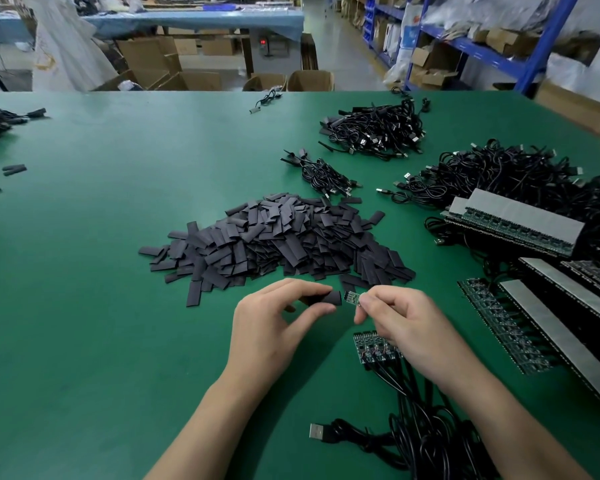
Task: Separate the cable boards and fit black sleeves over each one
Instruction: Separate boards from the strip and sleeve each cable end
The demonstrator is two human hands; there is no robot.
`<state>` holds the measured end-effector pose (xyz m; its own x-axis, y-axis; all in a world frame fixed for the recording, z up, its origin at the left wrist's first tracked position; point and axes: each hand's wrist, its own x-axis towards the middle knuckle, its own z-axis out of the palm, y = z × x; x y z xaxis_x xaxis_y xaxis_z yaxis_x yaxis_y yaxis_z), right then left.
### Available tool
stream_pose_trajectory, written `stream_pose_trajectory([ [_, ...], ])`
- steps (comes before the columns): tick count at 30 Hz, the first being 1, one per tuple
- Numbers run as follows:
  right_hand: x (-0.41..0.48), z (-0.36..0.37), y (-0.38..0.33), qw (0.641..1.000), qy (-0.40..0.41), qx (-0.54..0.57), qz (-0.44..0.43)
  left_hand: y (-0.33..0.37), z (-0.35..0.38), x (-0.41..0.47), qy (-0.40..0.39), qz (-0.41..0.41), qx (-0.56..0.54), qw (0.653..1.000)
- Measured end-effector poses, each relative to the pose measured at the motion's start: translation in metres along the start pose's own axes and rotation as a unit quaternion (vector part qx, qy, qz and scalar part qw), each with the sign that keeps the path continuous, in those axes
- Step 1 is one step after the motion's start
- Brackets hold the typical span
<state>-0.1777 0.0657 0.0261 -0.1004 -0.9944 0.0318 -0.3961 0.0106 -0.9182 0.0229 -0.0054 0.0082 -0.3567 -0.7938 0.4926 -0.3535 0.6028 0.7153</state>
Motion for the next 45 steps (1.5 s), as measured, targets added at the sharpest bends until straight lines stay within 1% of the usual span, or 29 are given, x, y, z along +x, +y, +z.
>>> stream_pose_trajectory([
  [9,-0.0019,-0.0007,-0.0014,0.999,-0.006,-0.040,0.003,-0.0017,0.0018,-0.0006,-0.014,0.002,-0.002,1.000],
  [14,-0.0019,-0.0007,-0.0009,0.999,-0.009,-0.047,0.004,-0.0029,0.0030,-0.0008,-0.016,0.017,0.001,1.000],
  [20,-0.0025,-0.0013,0.0018,0.996,-0.014,-0.088,0.009,-0.0070,0.0017,-0.0014,-0.028,0.070,0.053,0.996],
  [25,-0.0023,0.0012,0.0014,0.994,-0.002,-0.111,0.014,-0.0071,0.0005,-0.0004,-0.056,0.086,0.095,0.990],
  [29,-0.0019,0.0014,0.0019,0.994,0.003,-0.110,0.015,-0.0072,-0.0004,-0.0008,-0.081,0.071,0.078,0.991],
  [34,-0.0018,0.0003,0.0022,0.994,-0.025,-0.101,0.016,-0.0082,0.0008,-0.0016,-0.076,0.043,0.058,0.995],
  [41,-0.0016,-0.0019,0.0015,0.995,-0.017,-0.096,0.016,-0.0084,-0.0010,-0.0008,-0.108,0.052,0.040,0.992],
  [45,-0.0030,-0.0020,-0.0004,0.995,-0.025,-0.093,0.020,-0.0083,-0.0018,-0.0009,-0.105,0.057,0.043,0.992],
])
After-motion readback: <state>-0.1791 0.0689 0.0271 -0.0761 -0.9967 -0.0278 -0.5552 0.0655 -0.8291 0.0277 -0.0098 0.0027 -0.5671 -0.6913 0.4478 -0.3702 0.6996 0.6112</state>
